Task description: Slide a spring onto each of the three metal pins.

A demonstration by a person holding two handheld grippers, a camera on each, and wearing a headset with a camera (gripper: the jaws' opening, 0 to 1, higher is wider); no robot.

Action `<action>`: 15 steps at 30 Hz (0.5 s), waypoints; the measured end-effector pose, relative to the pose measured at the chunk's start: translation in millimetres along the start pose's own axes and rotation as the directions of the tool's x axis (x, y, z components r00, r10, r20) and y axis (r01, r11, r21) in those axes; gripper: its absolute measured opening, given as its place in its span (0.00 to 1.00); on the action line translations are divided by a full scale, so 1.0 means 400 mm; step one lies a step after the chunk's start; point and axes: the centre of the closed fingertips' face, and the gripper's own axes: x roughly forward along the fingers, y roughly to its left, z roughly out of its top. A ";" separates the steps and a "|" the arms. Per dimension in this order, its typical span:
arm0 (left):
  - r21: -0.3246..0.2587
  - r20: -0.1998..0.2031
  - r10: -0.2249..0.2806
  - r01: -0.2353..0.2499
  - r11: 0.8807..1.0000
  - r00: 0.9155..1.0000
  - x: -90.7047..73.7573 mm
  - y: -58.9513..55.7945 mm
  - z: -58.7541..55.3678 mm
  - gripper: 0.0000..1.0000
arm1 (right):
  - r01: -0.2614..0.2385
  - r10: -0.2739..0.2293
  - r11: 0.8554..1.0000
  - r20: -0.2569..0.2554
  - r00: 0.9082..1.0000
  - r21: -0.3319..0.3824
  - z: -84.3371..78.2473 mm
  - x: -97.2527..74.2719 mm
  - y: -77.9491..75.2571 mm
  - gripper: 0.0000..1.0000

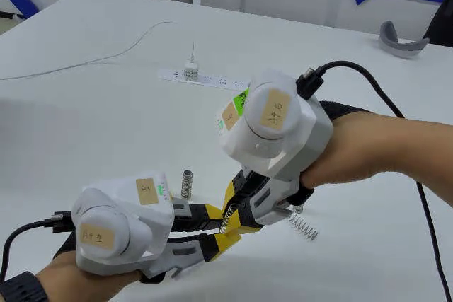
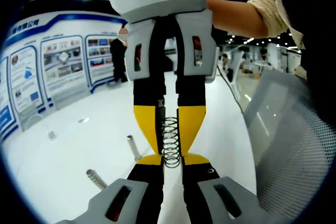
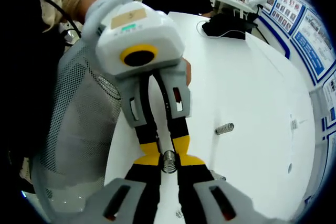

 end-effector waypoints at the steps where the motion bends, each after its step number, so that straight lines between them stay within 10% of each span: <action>1: -0.002 0.001 0.000 0.000 1.000 1.000 0.000 0.000 -0.001 0.13 | 0.000 0.000 1.000 0.001 1.000 0.000 0.000 0.000 -0.001 0.12; 15: -0.060 -0.010 0.034 -0.035 0.998 0.999 -0.016 0.014 -0.036 0.33 | 0.015 -0.015 1.000 -0.002 1.000 0.005 -0.006 -0.011 -0.023 0.12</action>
